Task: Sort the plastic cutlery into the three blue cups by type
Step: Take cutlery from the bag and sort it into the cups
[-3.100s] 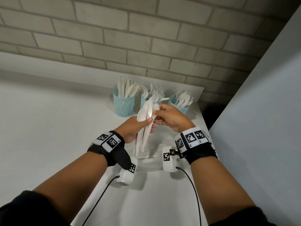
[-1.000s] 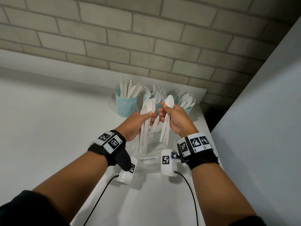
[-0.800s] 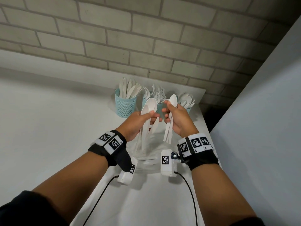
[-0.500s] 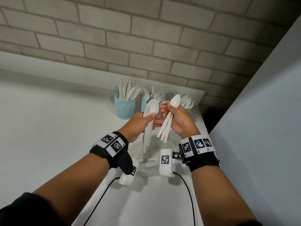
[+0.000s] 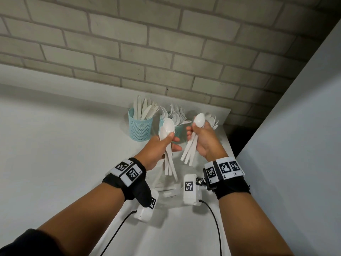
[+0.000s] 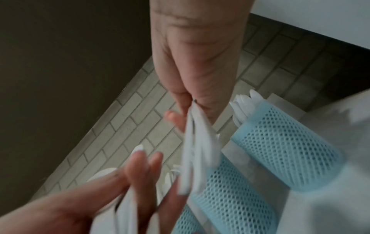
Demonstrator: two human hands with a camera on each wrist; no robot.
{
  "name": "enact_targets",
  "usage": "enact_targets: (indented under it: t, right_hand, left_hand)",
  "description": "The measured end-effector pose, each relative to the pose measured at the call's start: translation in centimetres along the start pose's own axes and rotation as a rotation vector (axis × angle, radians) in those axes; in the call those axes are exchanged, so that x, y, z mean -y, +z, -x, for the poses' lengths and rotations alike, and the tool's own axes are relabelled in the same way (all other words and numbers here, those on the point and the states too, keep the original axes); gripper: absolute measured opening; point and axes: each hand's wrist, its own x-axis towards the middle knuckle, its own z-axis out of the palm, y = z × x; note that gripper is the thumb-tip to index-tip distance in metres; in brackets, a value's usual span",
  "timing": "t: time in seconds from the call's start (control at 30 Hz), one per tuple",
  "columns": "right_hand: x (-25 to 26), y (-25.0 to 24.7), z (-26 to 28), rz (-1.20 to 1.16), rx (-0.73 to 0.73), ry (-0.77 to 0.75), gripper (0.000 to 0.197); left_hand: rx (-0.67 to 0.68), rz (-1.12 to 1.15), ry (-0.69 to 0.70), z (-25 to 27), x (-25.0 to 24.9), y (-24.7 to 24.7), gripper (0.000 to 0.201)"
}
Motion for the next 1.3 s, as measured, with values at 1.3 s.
enact_targets:
  t: [1.3]
  right_hand:
    - [2.5, -4.9, -9.6, 0.435, -0.254, -0.478, 0.035]
  left_hand:
    - [0.161, 0.239, -0.2, -0.7, 0.9, -0.7, 0.024]
